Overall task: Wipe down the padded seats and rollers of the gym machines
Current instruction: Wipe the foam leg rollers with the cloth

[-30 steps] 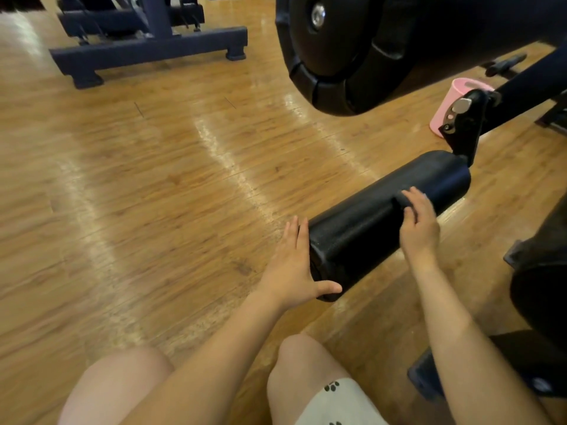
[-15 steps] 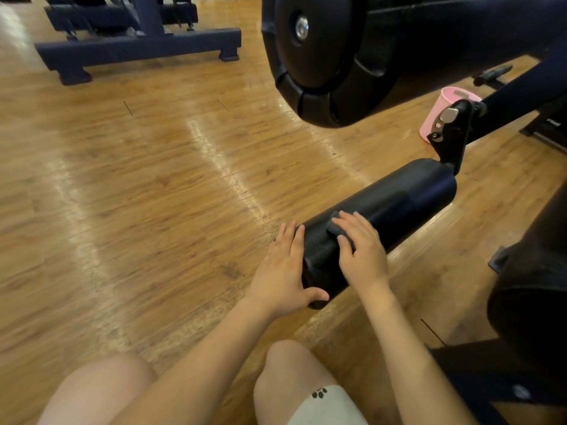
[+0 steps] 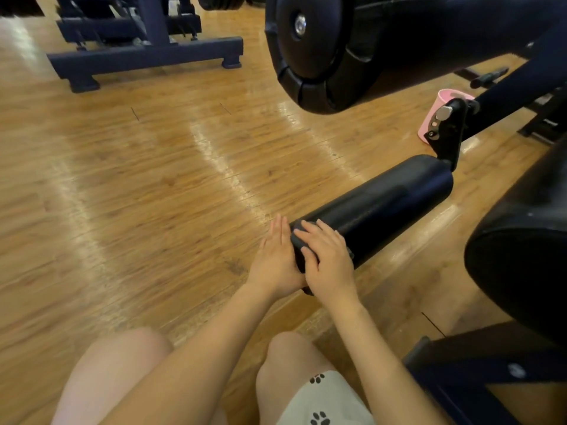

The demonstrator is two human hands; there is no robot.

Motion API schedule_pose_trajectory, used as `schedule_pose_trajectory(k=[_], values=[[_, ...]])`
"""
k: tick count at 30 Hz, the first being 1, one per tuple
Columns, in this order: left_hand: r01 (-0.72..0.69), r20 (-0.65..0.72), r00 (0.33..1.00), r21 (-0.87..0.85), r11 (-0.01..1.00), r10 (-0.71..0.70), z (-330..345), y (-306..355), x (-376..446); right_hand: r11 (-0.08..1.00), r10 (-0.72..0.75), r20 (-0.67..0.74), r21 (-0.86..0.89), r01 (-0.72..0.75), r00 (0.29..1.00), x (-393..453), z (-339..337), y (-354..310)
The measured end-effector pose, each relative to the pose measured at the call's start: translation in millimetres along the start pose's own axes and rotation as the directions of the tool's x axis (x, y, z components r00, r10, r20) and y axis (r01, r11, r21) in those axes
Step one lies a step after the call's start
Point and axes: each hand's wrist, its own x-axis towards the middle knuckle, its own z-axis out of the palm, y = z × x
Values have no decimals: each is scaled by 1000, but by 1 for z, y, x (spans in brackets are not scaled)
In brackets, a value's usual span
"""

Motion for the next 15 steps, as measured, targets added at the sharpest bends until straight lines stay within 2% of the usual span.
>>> schedule_pose_trajectory(k=[2, 4, 7, 9, 11, 15], values=[[-15, 2, 1000, 23, 1000, 15, -2, -1, -2, 997, -43, -31, 69, 45, 999, -11, -4, 19], [-44, 38, 998, 43, 998, 42, -6, 1, -5, 994, 3, -113, 110, 9, 994, -9, -11, 46], [-29, 61, 998, 28, 999, 27, -8, 7, -9, 943, 290, -183, 220, -248, 939, 9, -29, 71], [-10, 46, 999, 17, 1000, 10, -7, 11, -9, 896, 413, -191, 262, -359, 890, 18, -32, 71], [13, 41, 999, 14, 1000, -14, -6, 14, -9, 913, 386, -210, 227, -340, 898, 16, -22, 58], [13, 36, 999, 116, 993, -17, -5, 15, -12, 990, 113, -208, 112, -91, 972, -19, 10, 25]])
